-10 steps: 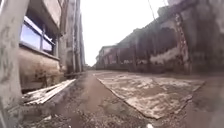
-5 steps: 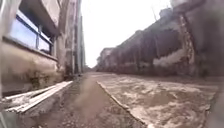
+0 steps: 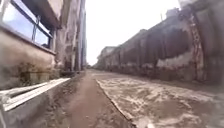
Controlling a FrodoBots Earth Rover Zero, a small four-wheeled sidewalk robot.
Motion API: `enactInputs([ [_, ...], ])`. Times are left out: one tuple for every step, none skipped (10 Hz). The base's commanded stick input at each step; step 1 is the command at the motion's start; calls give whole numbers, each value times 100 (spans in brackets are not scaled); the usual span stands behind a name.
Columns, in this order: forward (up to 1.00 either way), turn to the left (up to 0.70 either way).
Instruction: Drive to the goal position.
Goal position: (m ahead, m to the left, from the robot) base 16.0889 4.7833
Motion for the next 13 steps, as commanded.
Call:
enactInputs([
  [70,-28],
  [70,-28],
  [70,-28],
  [70,-28],
  [70,-28],
  [70,-28],
  [70,-28],
  [70,-28],
  [70,-28],
  [70,-28],
  [70,-28],
  [70,-28],
  [70,-28],
])
